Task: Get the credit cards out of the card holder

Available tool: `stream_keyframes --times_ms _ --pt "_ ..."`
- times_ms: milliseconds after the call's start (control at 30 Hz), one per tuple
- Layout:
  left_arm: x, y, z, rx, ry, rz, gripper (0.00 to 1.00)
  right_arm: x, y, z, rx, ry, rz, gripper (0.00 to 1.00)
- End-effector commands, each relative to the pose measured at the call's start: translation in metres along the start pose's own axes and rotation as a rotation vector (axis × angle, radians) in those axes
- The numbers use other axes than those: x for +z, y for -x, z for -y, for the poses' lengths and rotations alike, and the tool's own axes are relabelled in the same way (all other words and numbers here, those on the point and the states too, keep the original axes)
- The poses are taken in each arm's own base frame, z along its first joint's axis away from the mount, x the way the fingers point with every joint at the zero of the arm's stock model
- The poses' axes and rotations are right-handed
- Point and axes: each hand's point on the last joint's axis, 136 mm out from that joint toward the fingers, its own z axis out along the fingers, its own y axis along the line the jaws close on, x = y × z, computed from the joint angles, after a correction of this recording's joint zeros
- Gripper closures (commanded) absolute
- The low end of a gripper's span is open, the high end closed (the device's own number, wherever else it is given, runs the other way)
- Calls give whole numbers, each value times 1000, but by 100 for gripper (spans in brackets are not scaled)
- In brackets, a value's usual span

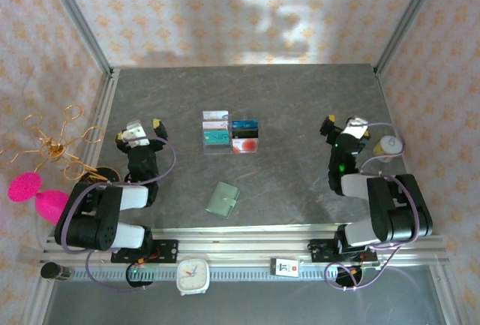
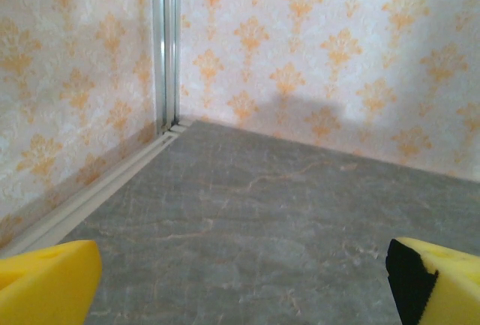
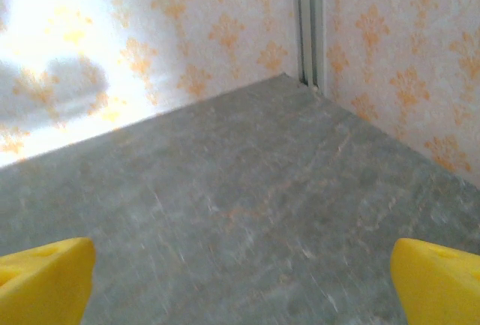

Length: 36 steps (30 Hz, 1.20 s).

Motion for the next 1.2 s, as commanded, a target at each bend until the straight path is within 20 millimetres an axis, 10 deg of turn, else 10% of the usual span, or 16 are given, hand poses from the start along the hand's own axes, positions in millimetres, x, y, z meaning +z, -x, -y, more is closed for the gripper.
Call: stream_keyframes --times_ms 0,233,500,867,1167 --pt "1 10 -1 19 55 -10 1 -7 -1 11 38 -83 -47 0" --pt "8 46 30 -202 -56 -18 1 -11 -2 25 494 -260 -143 0" --pt "1 59 58 -359 -195 -86 1 -19 -17 -66 495 238 -368 0" --pt "-60 76 92 -282 -226 -55 1 -84 -50 -136 336 533 -549 1" --pt "-135 94 143 -450 -794 38 1 -138 -68 -164 246 675 -632 2"
